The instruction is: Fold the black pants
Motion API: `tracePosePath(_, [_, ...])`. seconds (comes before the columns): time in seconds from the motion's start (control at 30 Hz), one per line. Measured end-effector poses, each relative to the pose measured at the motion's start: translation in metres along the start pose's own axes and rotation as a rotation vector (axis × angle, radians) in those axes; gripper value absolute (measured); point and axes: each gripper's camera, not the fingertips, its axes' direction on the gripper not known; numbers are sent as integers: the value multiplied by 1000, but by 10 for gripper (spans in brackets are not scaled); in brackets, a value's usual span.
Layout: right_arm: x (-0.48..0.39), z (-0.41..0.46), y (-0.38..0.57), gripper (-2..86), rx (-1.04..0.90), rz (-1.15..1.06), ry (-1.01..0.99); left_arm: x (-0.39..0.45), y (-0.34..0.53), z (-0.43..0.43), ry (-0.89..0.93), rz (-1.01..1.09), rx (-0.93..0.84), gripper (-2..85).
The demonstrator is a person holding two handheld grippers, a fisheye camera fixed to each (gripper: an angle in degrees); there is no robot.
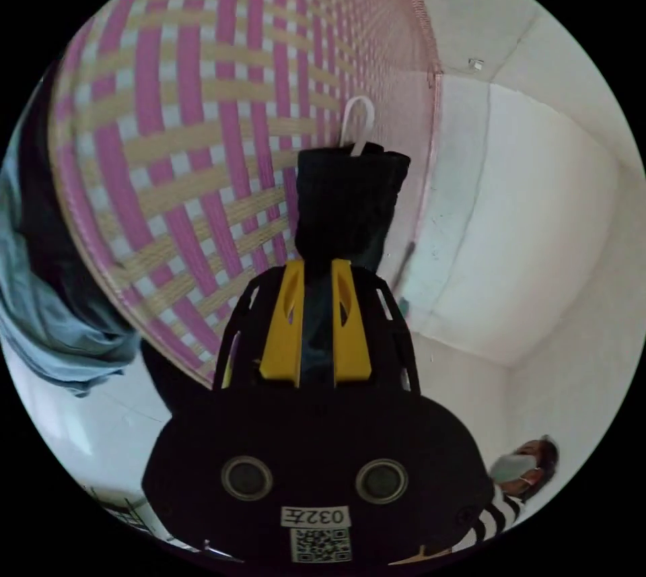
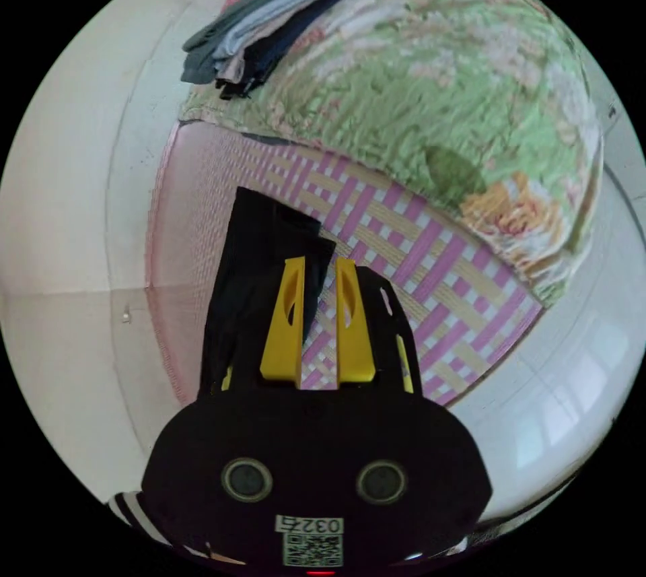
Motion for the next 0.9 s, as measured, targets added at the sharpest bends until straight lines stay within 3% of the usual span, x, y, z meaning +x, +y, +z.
tracePosePath(0.07, [-7, -7, 6, 70, 23, -79, -51, 41, 15, -23, -231, 147, 111, 7])
tracePosePath(0.17, [-16, -3, 14, 68, 6, -142, -123, 97, 30, -26, -380, 324, 195, -6])
tracePosePath(0.23, [-20, 4, 18, 66, -21, -153, -142, 128, 33, -18, -365, 439, 196, -8])
tracePosePath(0.37, [-23, 27, 29, 63, -100, -155, -157, 176, 12, 18, -346, 561, 29, -9])
tracePosePath(0.53, [-26, 43, 43, 58, -178, -176, -142, 202, -20, 19, -359, 579, 69, -9])
tracePosePath(0.67, [-21, 46, 47, 52, -207, -162, -116, 192, -55, 16, -362, 469, 13, -10])
tracePosePath(0.9, [5, 17, 37, 60, -100, -95, -52, 198, -65, -25, -249, 226, 114, -10])
